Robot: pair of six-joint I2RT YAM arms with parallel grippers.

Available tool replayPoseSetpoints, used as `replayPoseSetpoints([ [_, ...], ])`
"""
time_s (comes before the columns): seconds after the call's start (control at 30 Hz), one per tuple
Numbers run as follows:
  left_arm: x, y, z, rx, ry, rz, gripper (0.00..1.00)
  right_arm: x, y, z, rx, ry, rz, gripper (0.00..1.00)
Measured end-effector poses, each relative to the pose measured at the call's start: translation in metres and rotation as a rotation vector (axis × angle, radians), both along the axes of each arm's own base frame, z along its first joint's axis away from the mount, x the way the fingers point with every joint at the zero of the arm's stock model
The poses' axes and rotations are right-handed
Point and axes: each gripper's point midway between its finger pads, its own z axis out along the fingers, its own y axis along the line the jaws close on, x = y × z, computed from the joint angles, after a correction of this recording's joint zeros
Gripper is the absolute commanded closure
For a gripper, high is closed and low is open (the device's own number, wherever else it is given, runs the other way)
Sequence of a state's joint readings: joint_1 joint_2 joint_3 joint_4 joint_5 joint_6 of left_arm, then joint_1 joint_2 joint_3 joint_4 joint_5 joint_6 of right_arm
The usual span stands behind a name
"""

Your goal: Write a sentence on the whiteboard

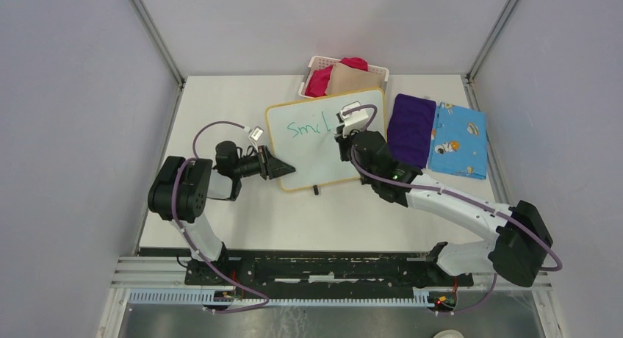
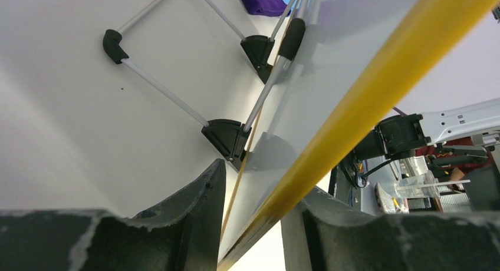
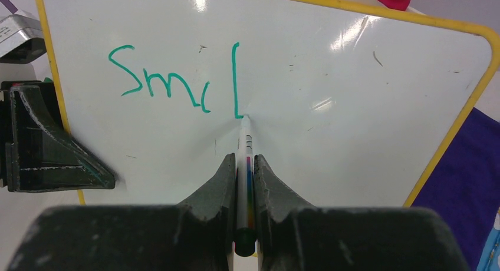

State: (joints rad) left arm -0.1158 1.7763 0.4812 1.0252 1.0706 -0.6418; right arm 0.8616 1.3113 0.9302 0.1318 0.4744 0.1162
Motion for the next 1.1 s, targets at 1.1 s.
replayPoseSetpoints([
  [1.1,0.006,0.002,0.010,0.003,-0.036,0.027,0.62,-0.005,-0.002,0.018,0.042,-0.010,0.018,1.00],
])
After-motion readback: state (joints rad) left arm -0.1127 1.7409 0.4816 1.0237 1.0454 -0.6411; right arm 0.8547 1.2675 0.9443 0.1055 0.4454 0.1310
